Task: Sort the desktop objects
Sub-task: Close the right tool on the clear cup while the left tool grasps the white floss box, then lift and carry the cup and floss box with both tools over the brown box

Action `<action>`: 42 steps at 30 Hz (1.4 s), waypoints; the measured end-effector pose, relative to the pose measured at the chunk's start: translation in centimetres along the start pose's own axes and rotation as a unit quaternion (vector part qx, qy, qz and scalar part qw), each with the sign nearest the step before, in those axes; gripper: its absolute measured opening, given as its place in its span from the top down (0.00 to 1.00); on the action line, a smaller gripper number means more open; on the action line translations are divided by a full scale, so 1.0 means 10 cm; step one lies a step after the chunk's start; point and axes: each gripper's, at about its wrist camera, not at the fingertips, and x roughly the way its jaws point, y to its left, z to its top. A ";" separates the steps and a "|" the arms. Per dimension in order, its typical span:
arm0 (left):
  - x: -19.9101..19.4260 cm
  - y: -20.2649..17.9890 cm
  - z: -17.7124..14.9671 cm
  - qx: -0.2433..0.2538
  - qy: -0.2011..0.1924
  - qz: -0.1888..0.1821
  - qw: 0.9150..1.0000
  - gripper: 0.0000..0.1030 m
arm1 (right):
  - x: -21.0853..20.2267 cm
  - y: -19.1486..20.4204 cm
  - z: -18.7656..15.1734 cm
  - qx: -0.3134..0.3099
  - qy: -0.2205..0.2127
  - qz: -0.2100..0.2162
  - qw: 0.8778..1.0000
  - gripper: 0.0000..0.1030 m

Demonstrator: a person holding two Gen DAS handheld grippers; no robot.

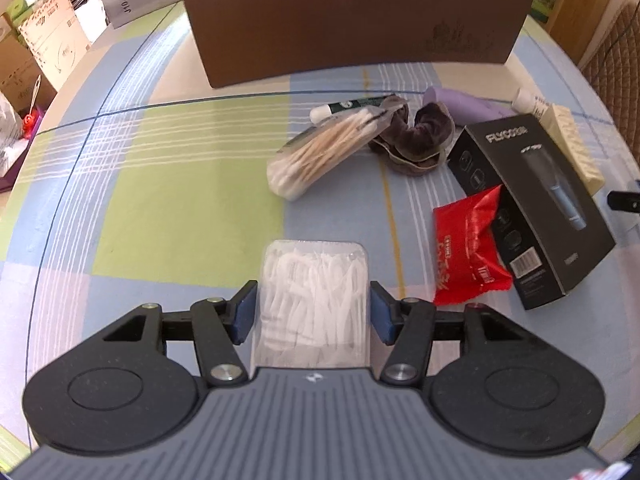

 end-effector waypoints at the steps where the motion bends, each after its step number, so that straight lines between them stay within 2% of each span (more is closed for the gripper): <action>1: 0.01 0.00 0.01 -0.001 -0.002 -0.002 1.000 0.49 | 0.02 0.01 0.00 -0.005 0.003 -0.002 1.000 0.40; 2: 0.01 0.00 0.01 0.000 -0.001 -0.002 1.000 0.49 | 0.03 0.01 -0.01 -0.008 0.004 -0.004 1.000 0.40; 4: 0.01 0.00 0.00 0.001 -0.001 -0.002 1.000 0.49 | 0.01 0.01 -0.02 -0.014 0.002 -0.003 1.000 0.52; 7: -0.03 0.00 -0.02 0.004 -0.004 -0.002 1.000 0.49 | -0.02 0.01 -0.01 -0.013 0.011 0.002 1.000 0.52; 13: -0.20 0.02 0.01 -0.003 -0.020 -0.008 1.000 0.49 | -0.18 0.02 0.02 -0.001 0.000 0.021 1.000 0.52; 23: -0.52 0.06 0.28 -0.014 -0.065 -0.013 0.998 0.49 | -0.38 0.16 0.30 -0.020 -0.023 0.052 0.998 0.52; 31: -0.68 0.14 0.70 -0.009 -0.096 -0.022 0.995 0.49 | -0.48 0.31 0.78 -0.041 -0.056 0.088 0.994 0.52; 37: -0.70 0.16 1.14 0.002 -0.120 -0.029 0.992 0.49 | -0.45 0.41 1.27 -0.050 -0.081 0.113 0.989 0.52; 42: -0.66 0.16 1.54 0.015 -0.134 -0.029 0.990 0.49 | -0.41 0.51 1.70 -0.067 -0.109 0.118 0.985 0.52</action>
